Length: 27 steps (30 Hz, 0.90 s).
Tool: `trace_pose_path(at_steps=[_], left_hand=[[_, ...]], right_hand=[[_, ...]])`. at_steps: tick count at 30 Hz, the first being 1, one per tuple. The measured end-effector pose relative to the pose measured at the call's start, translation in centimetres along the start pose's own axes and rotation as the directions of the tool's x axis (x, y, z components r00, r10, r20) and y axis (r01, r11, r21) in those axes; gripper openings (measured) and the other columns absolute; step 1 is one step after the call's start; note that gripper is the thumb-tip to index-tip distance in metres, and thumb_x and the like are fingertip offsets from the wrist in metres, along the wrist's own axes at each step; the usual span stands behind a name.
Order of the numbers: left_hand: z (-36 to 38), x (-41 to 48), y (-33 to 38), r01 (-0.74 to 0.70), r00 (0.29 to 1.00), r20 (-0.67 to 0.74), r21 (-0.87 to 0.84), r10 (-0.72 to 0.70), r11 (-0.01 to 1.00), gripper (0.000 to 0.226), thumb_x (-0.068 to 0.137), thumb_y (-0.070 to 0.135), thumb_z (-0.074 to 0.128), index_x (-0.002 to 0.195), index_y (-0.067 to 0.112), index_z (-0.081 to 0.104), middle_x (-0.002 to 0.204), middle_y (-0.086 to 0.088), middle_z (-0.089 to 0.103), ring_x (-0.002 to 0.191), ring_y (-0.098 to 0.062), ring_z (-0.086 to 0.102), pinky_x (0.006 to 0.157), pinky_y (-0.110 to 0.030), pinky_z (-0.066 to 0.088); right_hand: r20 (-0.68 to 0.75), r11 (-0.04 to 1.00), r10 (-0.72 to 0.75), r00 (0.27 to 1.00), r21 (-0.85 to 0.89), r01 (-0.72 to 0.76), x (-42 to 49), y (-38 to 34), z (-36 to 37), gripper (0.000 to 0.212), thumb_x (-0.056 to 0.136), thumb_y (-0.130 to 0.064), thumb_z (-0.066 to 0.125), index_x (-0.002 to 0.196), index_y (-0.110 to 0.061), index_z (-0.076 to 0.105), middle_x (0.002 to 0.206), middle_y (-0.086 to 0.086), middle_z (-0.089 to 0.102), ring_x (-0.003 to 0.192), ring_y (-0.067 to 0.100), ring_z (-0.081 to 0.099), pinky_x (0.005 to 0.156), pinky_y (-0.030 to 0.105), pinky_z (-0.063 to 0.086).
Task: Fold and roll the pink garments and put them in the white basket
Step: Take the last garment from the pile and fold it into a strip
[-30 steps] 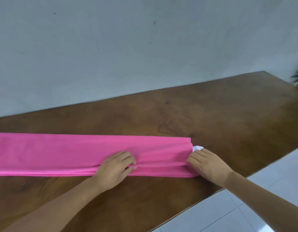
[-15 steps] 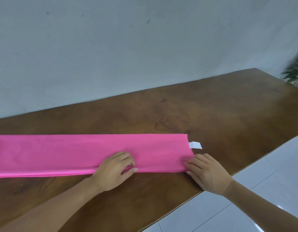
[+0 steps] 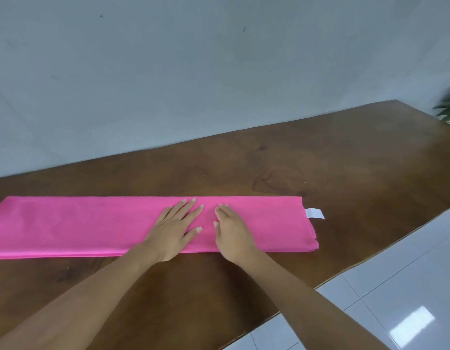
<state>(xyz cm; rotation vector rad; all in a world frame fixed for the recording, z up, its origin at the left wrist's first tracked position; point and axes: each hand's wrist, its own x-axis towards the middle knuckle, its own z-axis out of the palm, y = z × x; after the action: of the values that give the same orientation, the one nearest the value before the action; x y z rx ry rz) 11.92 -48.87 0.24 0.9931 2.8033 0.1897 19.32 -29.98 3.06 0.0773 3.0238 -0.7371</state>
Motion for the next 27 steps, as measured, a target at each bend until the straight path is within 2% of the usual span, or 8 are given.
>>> trace_pose_path(at_steps=[5, 8, 14, 22, 27], left_hand=[[-0.3, -1.6, -3.3, 0.087, 0.996, -0.026, 0.029, -0.087, 0.996, 0.062, 0.100, 0.063, 0.000, 0.158, 0.043, -0.011, 0.168, 0.011, -0.017, 0.154, -0.011, -0.019, 0.127, -0.041, -0.004], [-0.8, -2.9, -5.7, 0.136, 0.990, -0.030, 0.043, -0.135, 0.990, 0.062, 0.102, 0.062, 0.005, 0.157, 0.043, -0.012, 0.168, 0.010, -0.016, 0.154, -0.014, -0.018, 0.127, -0.043, -0.003], [-1.4, -6.2, -12.4, 0.237, 0.971, -0.044, 0.014, -0.236, 0.971, 0.069, 0.097, 0.071, 0.005, 0.159, 0.043, -0.010, 0.169, 0.009, -0.013, 0.155, -0.014, -0.014, 0.127, -0.045, -0.002], [-2.6, -11.3, -22.1, 0.335, 0.940, -0.076, 0.011, -0.333, 0.942, 0.081, 0.091, 0.078, 0.003, 0.161, 0.038, -0.006, 0.170, 0.008, -0.007, 0.156, -0.015, -0.009, 0.127, -0.044, -0.001], [-3.3, -14.4, -28.2, 0.418, 0.903, -0.106, -0.004, -0.416, 0.908, 0.094, 0.082, 0.085, -0.009, 0.162, 0.036, -0.003, 0.170, 0.006, -0.002, 0.157, -0.018, -0.003, 0.126, -0.044, 0.001]], right_hand=[[0.129, 0.966, 0.252, 0.959, -0.091, -0.242, 2.8, -4.9, 2.3, 0.062, 0.108, -0.048, 0.021, 0.160, -0.033, -0.009, 0.169, 0.003, -0.010, 0.154, 0.032, -0.015, 0.124, 0.054, -0.007], [0.138, 0.925, 0.356, 0.924, -0.191, -0.327, 3.6, -6.2, 3.7, 0.066, 0.102, -0.062, 0.010, 0.157, -0.037, -0.018, 0.166, 0.004, -0.023, 0.150, 0.039, -0.024, 0.120, 0.062, -0.012], [0.042, 0.897, 0.359, 0.932, -0.290, -0.333, 3.4, -6.4, 5.1, 0.081, 0.083, -0.080, -0.010, 0.156, -0.044, -0.016, 0.167, 0.005, -0.018, 0.150, 0.046, -0.018, 0.117, 0.067, -0.010], [0.036, 0.847, 0.420, 0.907, -0.374, -0.377, 3.7, -6.8, 5.3, 0.076, 0.085, -0.079, -0.006, 0.153, -0.048, -0.020, 0.168, 0.000, -0.016, 0.152, 0.044, -0.013, 0.120, 0.065, -0.003], [0.014, 0.806, 0.430, 0.903, -0.456, -0.377, 3.8, -7.3, 5.3, 0.074, 0.088, -0.076, -0.005, 0.154, -0.045, -0.019, 0.169, 0.001, -0.011, 0.152, 0.044, -0.005, 0.120, 0.063, 0.007]])
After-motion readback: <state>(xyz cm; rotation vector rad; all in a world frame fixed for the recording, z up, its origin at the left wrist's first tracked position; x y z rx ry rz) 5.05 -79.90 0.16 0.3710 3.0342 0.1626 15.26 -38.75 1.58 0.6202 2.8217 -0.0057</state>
